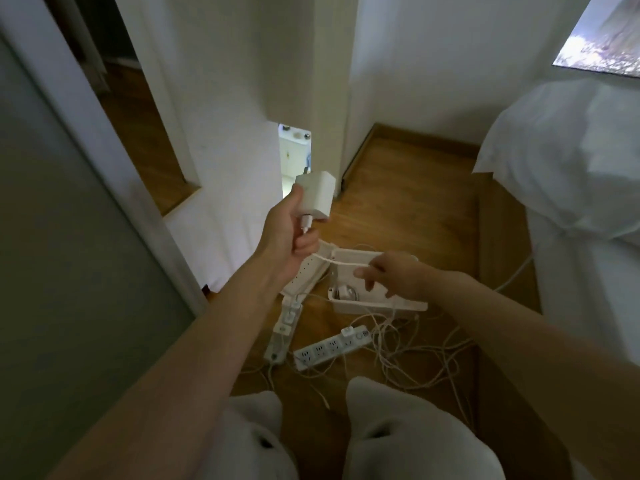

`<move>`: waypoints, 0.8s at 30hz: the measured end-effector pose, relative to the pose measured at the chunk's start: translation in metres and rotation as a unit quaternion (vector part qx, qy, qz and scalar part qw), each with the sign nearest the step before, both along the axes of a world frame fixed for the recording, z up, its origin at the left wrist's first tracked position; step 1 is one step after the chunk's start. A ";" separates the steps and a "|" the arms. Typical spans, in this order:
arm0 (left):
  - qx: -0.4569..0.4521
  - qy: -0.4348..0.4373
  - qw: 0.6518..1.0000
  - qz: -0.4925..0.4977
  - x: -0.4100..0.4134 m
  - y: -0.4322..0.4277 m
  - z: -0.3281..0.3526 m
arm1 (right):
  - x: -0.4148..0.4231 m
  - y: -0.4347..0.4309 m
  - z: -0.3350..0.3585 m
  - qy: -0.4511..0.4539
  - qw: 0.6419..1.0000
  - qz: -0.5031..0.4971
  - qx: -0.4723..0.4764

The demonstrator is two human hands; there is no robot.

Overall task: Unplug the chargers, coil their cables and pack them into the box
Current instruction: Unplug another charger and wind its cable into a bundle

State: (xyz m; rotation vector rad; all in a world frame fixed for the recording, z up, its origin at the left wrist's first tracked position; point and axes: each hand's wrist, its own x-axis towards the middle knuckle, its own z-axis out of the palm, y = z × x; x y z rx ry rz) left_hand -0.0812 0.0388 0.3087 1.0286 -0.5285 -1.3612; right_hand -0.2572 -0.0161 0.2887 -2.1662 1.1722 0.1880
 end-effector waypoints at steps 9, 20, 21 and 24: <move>-0.033 -0.104 0.994 -0.012 0.022 0.030 0.019 | 0.014 -0.002 0.108 -0.080 0.969 0.033 -0.232; -0.016 -0.321 0.944 -0.080 0.016 0.047 0.001 | 0.036 0.010 0.103 0.049 0.920 0.103 -0.375; -0.014 -0.339 0.937 -0.080 0.018 0.049 -0.006 | 0.037 0.009 0.102 0.058 0.925 0.100 -0.363; 0.002 -0.419 0.905 -0.069 0.022 0.049 -0.028 | 0.041 0.003 0.093 0.068 0.955 0.056 -0.282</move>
